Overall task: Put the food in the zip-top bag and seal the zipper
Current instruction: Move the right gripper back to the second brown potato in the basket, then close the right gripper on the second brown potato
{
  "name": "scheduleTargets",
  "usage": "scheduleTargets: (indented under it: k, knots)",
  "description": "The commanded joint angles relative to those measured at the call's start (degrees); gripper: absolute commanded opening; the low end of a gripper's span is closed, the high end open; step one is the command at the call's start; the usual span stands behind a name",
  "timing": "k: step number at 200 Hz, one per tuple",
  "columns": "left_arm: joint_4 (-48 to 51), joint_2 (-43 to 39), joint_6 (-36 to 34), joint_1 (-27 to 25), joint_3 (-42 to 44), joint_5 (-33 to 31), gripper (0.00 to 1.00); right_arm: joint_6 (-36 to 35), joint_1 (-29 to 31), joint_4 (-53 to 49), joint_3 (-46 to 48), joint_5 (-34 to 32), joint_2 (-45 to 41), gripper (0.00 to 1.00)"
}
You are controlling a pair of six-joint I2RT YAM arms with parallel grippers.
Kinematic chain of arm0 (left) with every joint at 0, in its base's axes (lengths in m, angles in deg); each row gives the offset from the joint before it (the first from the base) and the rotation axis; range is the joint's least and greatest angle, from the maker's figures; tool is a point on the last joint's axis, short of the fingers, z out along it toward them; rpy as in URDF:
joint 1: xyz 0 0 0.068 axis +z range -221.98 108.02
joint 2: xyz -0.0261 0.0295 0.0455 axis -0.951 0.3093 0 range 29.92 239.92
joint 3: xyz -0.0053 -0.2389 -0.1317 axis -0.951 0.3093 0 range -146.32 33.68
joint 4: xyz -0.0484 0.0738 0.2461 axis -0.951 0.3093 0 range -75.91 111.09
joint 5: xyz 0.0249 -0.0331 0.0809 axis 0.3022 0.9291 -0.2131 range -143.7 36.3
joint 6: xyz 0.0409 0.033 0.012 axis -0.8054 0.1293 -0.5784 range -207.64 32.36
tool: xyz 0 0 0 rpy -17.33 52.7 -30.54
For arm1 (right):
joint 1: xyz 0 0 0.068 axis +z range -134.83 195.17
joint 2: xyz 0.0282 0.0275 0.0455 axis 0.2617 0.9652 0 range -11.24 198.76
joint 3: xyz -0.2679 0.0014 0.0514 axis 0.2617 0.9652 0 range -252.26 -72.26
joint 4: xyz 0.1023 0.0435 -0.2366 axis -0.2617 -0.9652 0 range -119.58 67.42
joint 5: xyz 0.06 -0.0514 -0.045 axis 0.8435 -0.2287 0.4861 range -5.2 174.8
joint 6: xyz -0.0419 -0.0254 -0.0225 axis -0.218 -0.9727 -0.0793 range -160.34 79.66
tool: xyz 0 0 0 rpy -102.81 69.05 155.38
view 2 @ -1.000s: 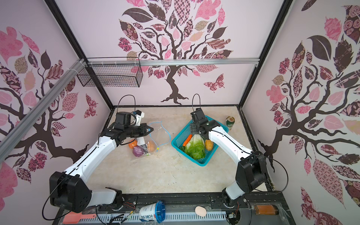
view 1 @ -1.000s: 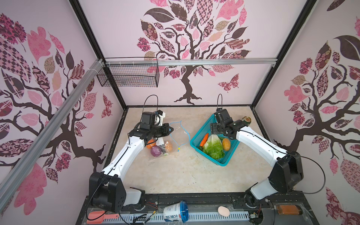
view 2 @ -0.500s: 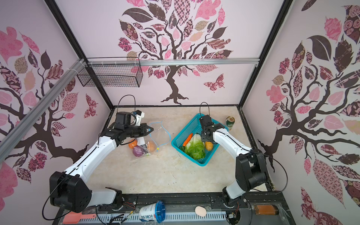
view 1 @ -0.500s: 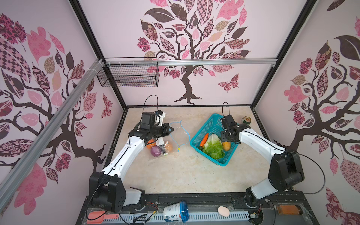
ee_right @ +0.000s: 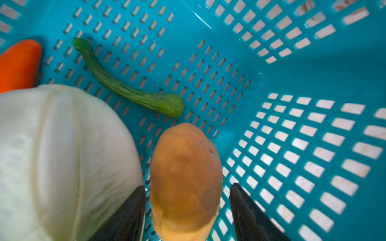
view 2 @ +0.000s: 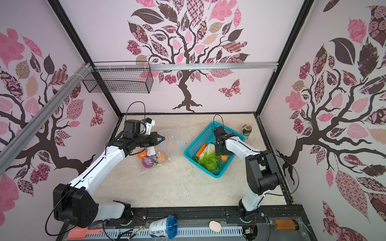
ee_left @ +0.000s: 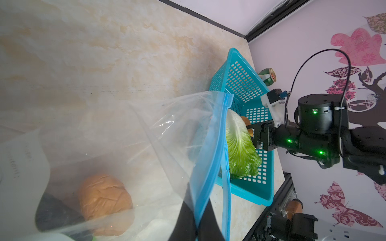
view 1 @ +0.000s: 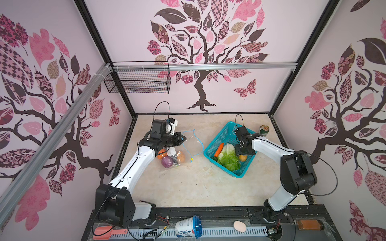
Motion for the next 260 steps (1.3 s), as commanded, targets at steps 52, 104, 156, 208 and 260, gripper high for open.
scheduleTargets:
  k: [52,104,156,208,260]
  knots:
    - [-0.7,0.6,-0.2,-0.2,1.2,0.3,0.0,0.9,-0.4,0.0,1.2,2.2,4.4,0.74]
    - [-0.6,0.4,-0.4,-0.2,1.1,0.2,0.0,0.8,-0.4,0.5,1.3,2.3,5.1,0.58]
    - [-0.4,0.0,-0.5,-0.2,1.0,-0.1,0.0,0.3,-0.9,-0.1,-2.1,1.9,2.6,0.45]
    - [-0.2,-0.5,-0.6,-0.2,0.8,-0.4,0.0,-0.6,-1.1,-1.9,-8.0,1.2,-2.5,0.44]
    - [-0.2,-0.7,-0.5,-0.2,0.9,-0.1,0.0,-0.5,-1.1,2.8,-11.1,11.6,-9.8,0.44]
